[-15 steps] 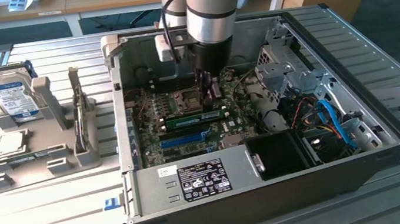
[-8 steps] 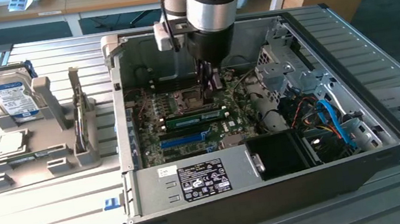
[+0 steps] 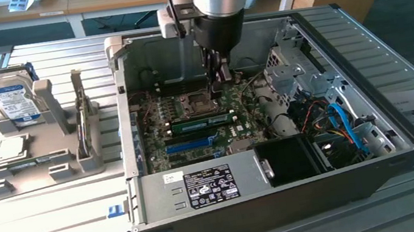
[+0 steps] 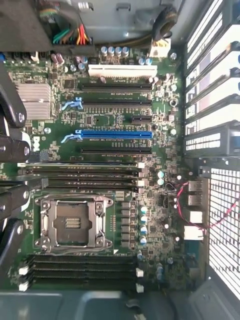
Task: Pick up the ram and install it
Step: 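Insert the ram into the slot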
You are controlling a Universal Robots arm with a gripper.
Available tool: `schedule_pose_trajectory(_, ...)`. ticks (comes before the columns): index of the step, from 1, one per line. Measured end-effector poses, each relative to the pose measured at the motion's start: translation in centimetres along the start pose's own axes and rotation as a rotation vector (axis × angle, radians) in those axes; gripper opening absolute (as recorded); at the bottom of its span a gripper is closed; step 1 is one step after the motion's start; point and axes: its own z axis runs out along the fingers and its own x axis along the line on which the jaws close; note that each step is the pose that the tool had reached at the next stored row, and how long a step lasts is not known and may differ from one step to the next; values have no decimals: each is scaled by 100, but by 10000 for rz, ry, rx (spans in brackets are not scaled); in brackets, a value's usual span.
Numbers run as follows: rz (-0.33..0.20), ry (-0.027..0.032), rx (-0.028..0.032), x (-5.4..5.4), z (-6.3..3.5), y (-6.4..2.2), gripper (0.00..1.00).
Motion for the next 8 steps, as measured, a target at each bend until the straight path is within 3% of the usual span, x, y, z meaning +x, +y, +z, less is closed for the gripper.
schedule_pose_trajectory(8, 0, 0, 0, -1, -223, 1, 25)
